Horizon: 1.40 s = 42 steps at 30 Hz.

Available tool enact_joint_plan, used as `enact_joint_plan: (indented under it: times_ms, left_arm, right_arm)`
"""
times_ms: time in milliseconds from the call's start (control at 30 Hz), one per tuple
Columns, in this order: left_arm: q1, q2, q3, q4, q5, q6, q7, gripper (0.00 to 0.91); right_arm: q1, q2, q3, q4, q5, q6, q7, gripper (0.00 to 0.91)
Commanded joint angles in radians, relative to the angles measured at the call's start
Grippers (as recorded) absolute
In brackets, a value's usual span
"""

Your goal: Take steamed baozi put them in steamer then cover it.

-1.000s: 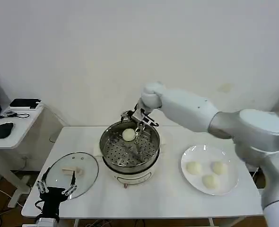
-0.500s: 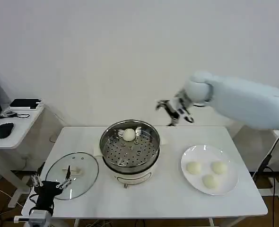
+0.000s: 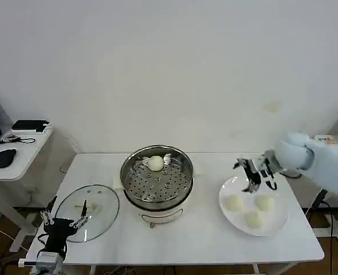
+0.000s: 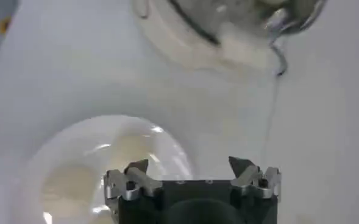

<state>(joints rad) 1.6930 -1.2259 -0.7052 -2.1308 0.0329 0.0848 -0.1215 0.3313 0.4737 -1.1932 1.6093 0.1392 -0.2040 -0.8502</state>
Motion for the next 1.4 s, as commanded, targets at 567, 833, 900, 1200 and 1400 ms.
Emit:
enact_joint_plan:
  times_ms: [567, 833, 900, 1200, 1400]
  left_arm:
    - [0.004, -0.006, -0.017, 0.013, 0.008, 0.002, 0.001, 0.907]
    - [0.002, -0.002, -0.027, 0.023, 0.009, 0.001, 0.002, 0.907]
    - [0.001, -0.002, -0.028, 0.024, 0.009, 0.001, 0.002, 0.907]
    - [0.0, -0.004, -0.029, 0.026, 0.011, 0.0, 0.002, 0.907]
    - [0.003, -0.007, -0.031, 0.022, 0.011, 0.0, 0.002, 0.907]
  right_arm:
    - [-0.397, 0.113, 0.286, -0.231, -0.169, 0.006, 0.013, 0.907]
    - [-0.397, 0.202, 0.293, -0.298, -0.172, 0.015, 0.019, 0.907]
    - [-0.396, 0.216, 0.291, -0.31, -0.172, 0.016, 0.017, 0.897]
    - [-0.399, 0.236, 0.292, -0.322, -0.174, 0.004, 0.014, 0.695]
    - [-0.381, 0.217, 0.283, -0.307, -0.163, -0.013, -0.005, 0.615]
